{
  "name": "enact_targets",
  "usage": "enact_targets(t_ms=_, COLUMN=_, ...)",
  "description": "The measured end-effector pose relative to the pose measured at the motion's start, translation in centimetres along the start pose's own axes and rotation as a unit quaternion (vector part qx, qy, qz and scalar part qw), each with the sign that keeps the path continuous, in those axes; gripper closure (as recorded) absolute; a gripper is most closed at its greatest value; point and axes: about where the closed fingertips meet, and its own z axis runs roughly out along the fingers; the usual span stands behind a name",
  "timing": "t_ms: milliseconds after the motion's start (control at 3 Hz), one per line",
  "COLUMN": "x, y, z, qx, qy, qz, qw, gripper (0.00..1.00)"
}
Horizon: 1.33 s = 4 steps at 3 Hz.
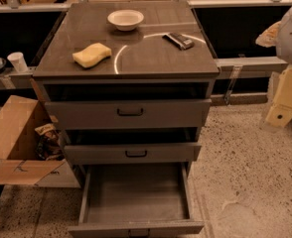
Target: Place sponge into bottom drawer
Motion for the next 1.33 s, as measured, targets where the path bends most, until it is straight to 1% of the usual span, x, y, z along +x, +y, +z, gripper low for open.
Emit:
enact_targets(t_ms=333, x=0.0, y=0.0, z=0.0, qx=0.0, qy=0.0, qz=0.0, qw=1.0, gripper=0.0)
enact_targets(t_ms=667, x=-2.2, y=-2.4, z=0.9, qx=0.014, qy=-0.029, qz=0.004, qw=0.9995, gripper=0.0)
enact_targets(t_ms=1000, x=-5.7, y=-6.8, z=3.0, qx=0.029, qy=-0.084, qz=0.006, qw=0.9961, gripper=0.0)
enact_targets(t_ms=1333, x=-10.6, y=-10.3, z=7.2, qx=0.012, qy=-0.167, qz=0.01, qw=0.9859, gripper=0.0)
